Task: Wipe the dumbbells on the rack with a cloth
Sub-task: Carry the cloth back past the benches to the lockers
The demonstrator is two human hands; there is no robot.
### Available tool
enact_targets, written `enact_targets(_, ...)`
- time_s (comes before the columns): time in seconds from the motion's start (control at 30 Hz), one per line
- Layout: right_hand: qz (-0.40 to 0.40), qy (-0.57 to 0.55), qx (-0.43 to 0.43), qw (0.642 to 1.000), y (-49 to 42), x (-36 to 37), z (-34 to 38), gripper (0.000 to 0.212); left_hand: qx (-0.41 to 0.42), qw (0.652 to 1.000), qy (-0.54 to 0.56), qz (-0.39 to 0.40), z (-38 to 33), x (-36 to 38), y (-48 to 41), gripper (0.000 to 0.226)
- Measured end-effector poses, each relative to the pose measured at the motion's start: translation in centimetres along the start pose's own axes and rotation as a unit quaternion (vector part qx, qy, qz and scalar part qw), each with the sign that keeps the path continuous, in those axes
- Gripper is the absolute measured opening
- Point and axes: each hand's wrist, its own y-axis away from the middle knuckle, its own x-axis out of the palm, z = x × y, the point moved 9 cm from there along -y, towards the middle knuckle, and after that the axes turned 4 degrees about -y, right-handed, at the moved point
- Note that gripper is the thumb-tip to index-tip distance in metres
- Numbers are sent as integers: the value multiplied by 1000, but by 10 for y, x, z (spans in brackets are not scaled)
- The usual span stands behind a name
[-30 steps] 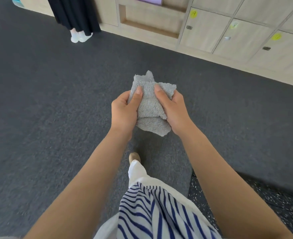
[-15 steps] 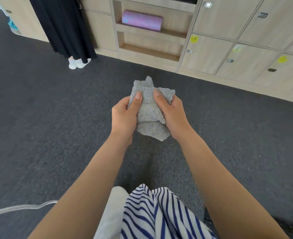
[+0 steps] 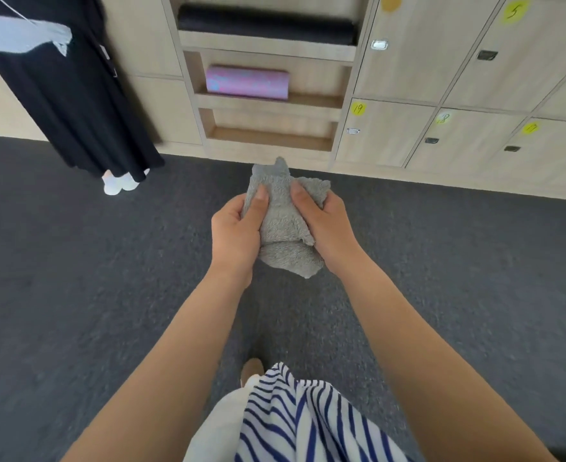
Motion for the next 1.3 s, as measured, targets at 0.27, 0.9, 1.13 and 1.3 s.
enact_targets(0.27,-54,-16,-9,998,-92,19,9,32,11,999,-6,46,-23,6,-110,24)
enact_targets(0.9,-86,-15,-10,996,-360,-57,27,15,-21,998,14,62,-30,133,-364,24)
enact_targets(1.13,-79,-4,-20,997,-450,-98,54,32,-14,997,36,74,-54,196,-439,16)
enact_targets(1.3,-74,-18,-11,997,-486,-109,52,31,-21,997,28,62,-55,212,-469,16)
